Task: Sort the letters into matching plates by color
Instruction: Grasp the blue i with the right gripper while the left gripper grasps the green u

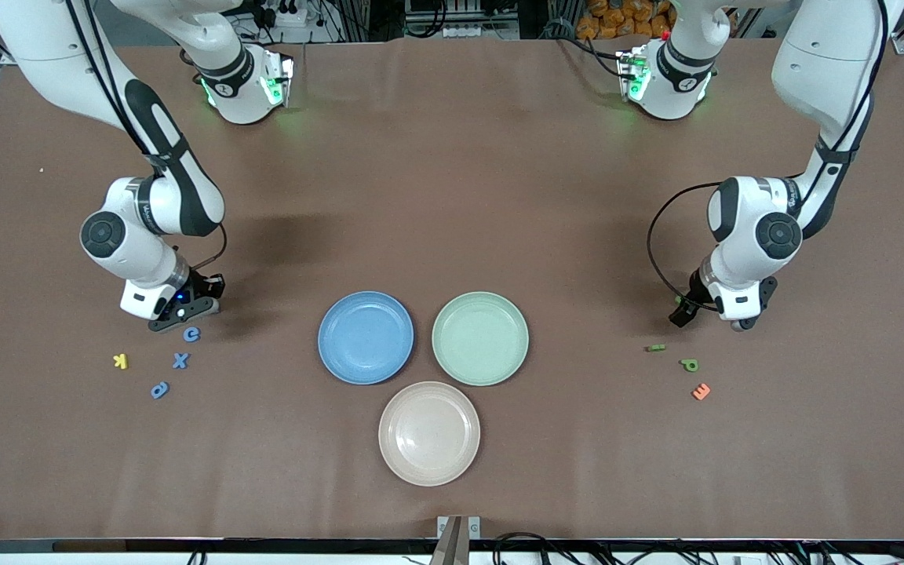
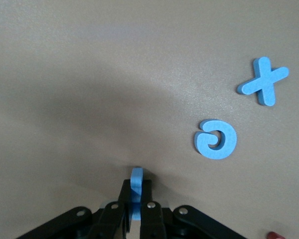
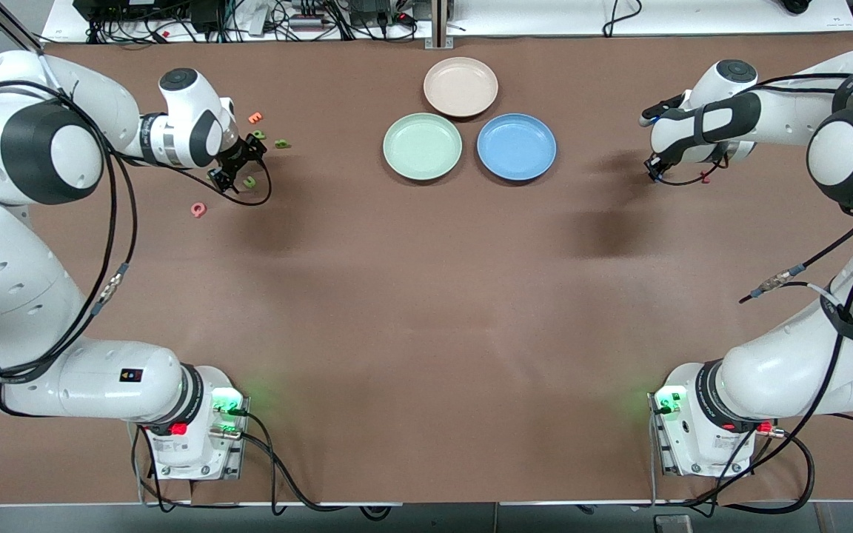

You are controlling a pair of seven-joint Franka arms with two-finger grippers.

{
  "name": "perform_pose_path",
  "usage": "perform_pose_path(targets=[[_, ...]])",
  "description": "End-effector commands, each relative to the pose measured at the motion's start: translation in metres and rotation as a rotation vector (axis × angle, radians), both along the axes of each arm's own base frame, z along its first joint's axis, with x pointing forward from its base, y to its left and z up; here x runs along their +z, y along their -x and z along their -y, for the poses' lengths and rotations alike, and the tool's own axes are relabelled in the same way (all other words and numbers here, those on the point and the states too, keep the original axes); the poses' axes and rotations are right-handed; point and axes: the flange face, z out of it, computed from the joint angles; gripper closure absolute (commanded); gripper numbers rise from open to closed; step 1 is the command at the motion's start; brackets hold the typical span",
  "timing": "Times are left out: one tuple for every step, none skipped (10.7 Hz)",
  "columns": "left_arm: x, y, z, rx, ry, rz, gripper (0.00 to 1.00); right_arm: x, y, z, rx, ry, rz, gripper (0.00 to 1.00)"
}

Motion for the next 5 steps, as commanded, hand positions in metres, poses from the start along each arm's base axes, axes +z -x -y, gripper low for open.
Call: perform_pose_path(targets=[[-0.003,0.005,-0.002,-0.013,0.005,0.032,0.00,0.023,-0.022,-0.010,0.012,-0.015,0.024,1.00],[-0.004,0.006,0.000,-0.016,0.006,0.032,0.00,0.038,-0.031,-0.015,0.002,-0.020,-0.012,1.00],[-0.003,0.006,0.000,-0.016,0.006,0.034,0.00,0.055,-0.041,-0.018,-0.018,-0.025,-0.043,1.00],[-0.004,0.007,0.000,-0.017,0.005,0.032,0.00,0.069,-0.049,-0.025,-0.029,-0.030,-0.048,1.00],[-0.004,0.007,0.002,-0.019,0.006,0.031,0.00,0.079,-0.058,-0.036,-0.057,-0.048,-0.038,1.00]])
